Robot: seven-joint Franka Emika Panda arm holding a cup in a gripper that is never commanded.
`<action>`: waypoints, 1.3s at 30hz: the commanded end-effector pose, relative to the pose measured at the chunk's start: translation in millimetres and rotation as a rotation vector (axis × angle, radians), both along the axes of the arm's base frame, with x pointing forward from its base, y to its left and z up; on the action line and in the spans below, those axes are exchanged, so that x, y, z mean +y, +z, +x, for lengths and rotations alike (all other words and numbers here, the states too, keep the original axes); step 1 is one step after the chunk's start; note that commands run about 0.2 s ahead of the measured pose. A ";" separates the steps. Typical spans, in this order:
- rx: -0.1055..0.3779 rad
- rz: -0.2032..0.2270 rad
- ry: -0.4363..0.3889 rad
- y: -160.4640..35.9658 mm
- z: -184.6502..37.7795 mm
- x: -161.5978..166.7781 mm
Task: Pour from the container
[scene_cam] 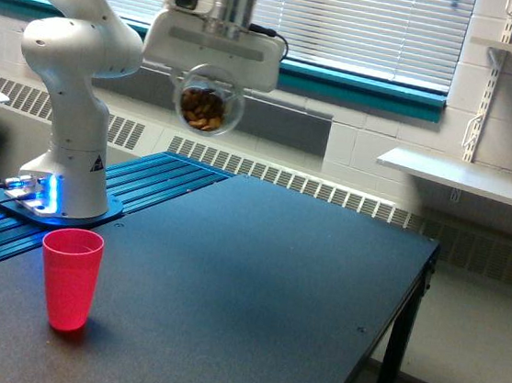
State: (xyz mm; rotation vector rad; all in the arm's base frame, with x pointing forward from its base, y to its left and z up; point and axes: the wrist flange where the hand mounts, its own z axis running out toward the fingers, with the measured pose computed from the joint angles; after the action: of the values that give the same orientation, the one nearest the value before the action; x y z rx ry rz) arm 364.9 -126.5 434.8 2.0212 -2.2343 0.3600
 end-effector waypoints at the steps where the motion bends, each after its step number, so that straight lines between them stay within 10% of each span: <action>1: -0.022 0.024 -0.150 -4.6 -17.1 -12.6; 19: -0.059 0.117 -0.443 -37.8 -60.7 -52.3; 39: -0.036 0.185 -0.450 -65.3 -74.4 -98.3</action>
State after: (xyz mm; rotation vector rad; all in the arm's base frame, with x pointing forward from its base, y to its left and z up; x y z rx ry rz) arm 287.6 -214.5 370.3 1.4783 -2.7432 0.1534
